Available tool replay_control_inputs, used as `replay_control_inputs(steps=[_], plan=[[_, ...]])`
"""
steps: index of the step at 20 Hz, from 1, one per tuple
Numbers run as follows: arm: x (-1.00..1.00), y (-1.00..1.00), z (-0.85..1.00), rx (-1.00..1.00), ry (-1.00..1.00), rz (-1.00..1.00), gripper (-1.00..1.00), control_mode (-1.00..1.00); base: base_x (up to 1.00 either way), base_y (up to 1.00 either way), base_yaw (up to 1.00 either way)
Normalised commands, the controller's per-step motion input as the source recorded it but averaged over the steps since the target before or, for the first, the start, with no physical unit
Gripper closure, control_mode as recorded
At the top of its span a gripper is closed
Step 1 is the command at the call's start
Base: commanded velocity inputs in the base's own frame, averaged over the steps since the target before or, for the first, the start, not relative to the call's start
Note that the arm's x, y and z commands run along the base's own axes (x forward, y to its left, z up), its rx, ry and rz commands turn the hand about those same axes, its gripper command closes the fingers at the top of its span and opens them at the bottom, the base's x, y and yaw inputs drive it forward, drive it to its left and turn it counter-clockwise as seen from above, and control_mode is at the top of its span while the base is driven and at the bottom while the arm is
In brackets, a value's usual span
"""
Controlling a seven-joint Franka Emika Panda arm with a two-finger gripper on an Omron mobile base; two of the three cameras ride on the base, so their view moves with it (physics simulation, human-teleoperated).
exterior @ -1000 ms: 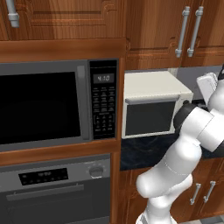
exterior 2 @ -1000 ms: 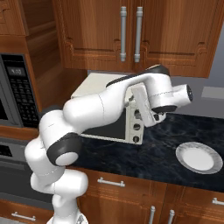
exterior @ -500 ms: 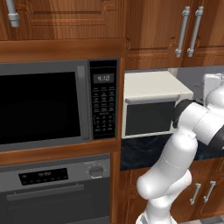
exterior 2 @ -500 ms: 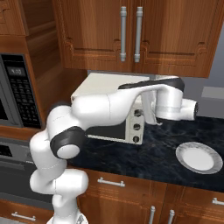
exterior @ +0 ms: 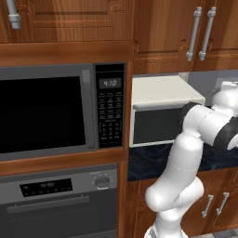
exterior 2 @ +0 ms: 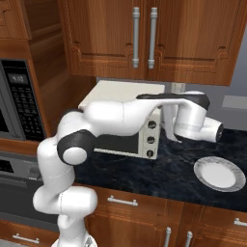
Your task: Pull the toaster oven rack outwards. Pick up the baguette from the plate and place it on the toaster oven rack. Close the toaster oven door fully and set the temperature to the lowest setting.
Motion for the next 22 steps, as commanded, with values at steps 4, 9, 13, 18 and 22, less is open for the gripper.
replay_control_inputs(steps=[4,9,13,18,22], plan=[[0.14,-0.24,-0.57,-0.03,-0.04,-0.33,-1.0,-1.0,0.0,0.0,0.0],[0.01,-0.04,-0.09,0.0,0.0,-0.07,-1.0,-1.0,0.0,0.0,0.0],[0.0,0.0,0.0,0.0,0.0,0.0,-1.0,-1.0,0.0,0.0,0.0],[0.0,0.0,0.0,0.0,0.0,0.0,-1.0,-1.0,0.0,0.0,0.0],[0.0,0.0,0.0,0.0,0.0,0.0,-1.0,-1.0,0.0,0.0,0.0]])
